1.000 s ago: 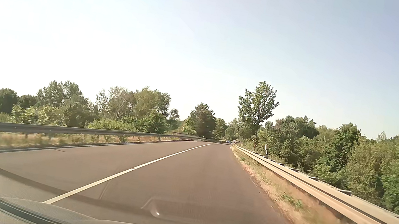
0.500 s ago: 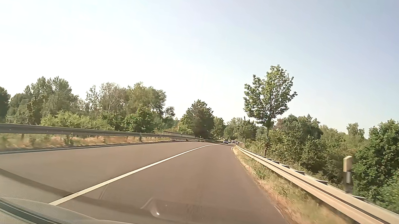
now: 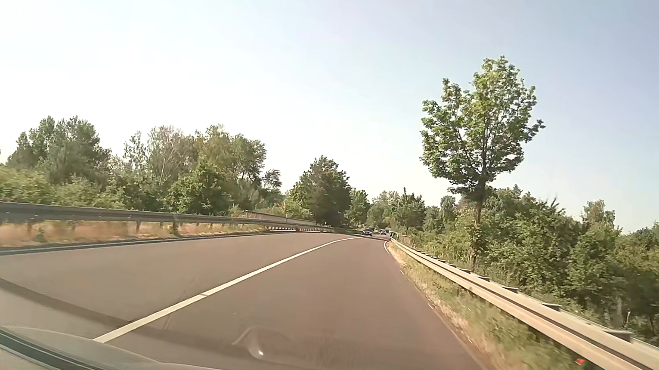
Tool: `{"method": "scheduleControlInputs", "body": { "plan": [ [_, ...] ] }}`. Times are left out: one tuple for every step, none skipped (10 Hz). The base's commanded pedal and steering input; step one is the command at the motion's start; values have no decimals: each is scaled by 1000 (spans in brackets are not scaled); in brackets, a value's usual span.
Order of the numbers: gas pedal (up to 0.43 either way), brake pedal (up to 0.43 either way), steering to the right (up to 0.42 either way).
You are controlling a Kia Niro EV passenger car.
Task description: Follow the waypoints while adhering to traffic rules and regulations
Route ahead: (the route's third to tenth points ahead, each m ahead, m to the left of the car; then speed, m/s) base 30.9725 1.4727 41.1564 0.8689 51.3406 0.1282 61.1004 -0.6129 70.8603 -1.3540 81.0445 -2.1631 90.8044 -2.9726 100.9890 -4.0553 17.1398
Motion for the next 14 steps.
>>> {"method": "scheduleControlInputs", "body": {
  "plan": [
    [98, 18, 4],
    [98, 18, 5],
    [98, 18, 5],
    [98, 18, 6],
    [98, 18, 6],
    [98, 18, 6],
    [87, 18, 6],
    [87, 18, 6],
    [79, 18, 6],
    [67, 18, 8],
    [67, 12, 10],
    [59, 18, 11],
    [59, 18, 11],
    [59, 18, 11]
  ]
}}
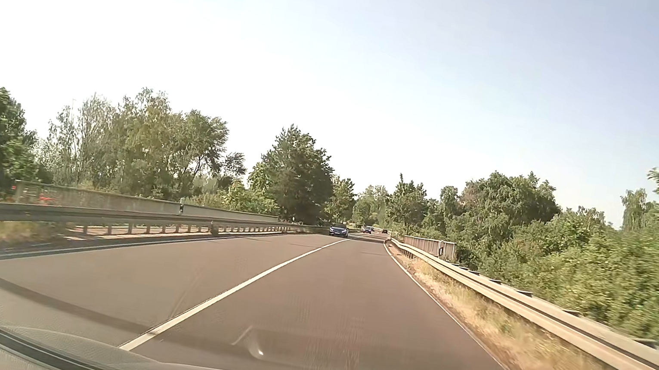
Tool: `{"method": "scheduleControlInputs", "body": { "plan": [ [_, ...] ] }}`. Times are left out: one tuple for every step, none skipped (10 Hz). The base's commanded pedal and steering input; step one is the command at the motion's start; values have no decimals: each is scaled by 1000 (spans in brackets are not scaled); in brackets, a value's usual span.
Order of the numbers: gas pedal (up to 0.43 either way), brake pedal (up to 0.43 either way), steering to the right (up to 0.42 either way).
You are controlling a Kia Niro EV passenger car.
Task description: Follow the waypoints while adhering to traffic rules and regulations
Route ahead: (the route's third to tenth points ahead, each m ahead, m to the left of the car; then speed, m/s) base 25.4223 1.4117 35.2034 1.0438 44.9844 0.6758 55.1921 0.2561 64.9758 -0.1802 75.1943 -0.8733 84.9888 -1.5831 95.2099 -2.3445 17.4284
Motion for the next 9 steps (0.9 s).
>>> {"method": "scheduleControlInputs", "body": {
  "plan": [
    [59, 18, 11],
    [59, 12, 11],
    [59, 18, 11],
    [59, 12, 10],
    [59, 18, 9],
    [59, 18, 8],
    [59, 18, 8],
    [59, 18, 6],
    [59, 18, 6]
  ]
}}
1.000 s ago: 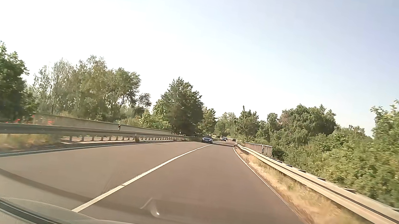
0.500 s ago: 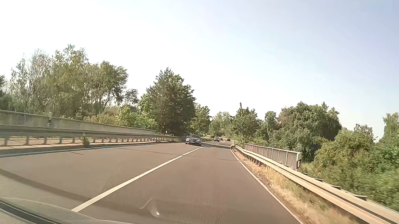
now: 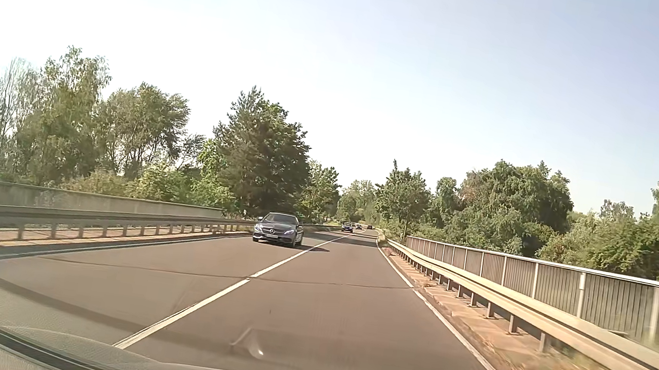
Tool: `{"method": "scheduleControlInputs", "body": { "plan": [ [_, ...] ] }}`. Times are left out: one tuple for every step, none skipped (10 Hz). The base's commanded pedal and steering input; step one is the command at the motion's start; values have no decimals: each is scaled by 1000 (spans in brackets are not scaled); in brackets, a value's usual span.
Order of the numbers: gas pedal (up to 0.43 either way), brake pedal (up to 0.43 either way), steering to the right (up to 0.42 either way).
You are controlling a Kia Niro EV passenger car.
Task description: Follow the waypoints while adhering to traffic rules and regulations
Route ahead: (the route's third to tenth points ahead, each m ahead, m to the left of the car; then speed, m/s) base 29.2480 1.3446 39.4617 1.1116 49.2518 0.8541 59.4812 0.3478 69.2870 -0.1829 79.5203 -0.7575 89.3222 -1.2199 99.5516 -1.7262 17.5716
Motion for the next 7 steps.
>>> {"method": "scheduleControlInputs", "body": {
  "plan": [
    [59, 12, 6],
    [59, 12, 6],
    [59, 12, 5],
    [59, 12, 4],
    [59, 18, 4],
    [59, 18, 5],
    [59, 12, 4]
  ]
}}
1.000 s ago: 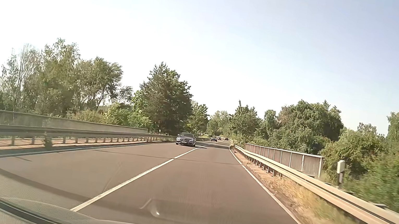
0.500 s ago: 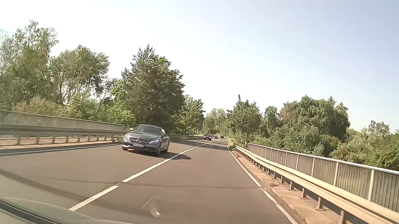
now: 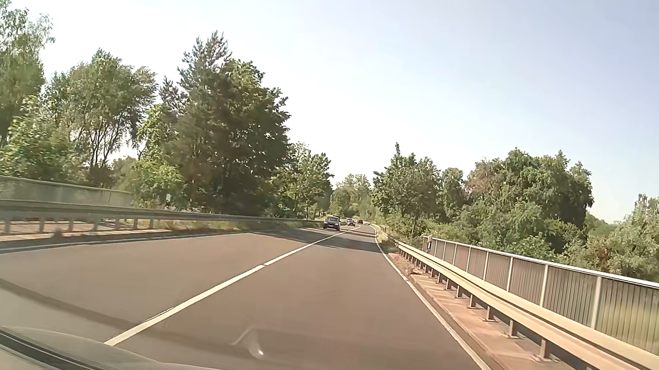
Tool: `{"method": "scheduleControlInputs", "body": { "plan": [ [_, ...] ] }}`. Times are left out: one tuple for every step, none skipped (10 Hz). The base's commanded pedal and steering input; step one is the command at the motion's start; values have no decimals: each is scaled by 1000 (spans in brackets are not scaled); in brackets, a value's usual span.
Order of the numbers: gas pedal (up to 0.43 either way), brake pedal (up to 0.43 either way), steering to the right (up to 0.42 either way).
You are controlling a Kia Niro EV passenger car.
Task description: Follow the waypoints while adhering to traffic rules and regulations
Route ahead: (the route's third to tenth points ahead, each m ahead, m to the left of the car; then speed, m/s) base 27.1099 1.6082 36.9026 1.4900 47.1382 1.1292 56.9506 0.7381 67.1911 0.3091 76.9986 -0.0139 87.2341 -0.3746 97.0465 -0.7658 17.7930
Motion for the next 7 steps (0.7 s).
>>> {"method": "scheduleControlInputs", "body": {
  "plan": [
    [59, 18, 4],
    [59, 18, 4],
    [47, 18, 4],
    [28, 18, 4],
    [20, 18, 4],
    [20, 18, 4],
    [20, 18, 5]
  ]
}}
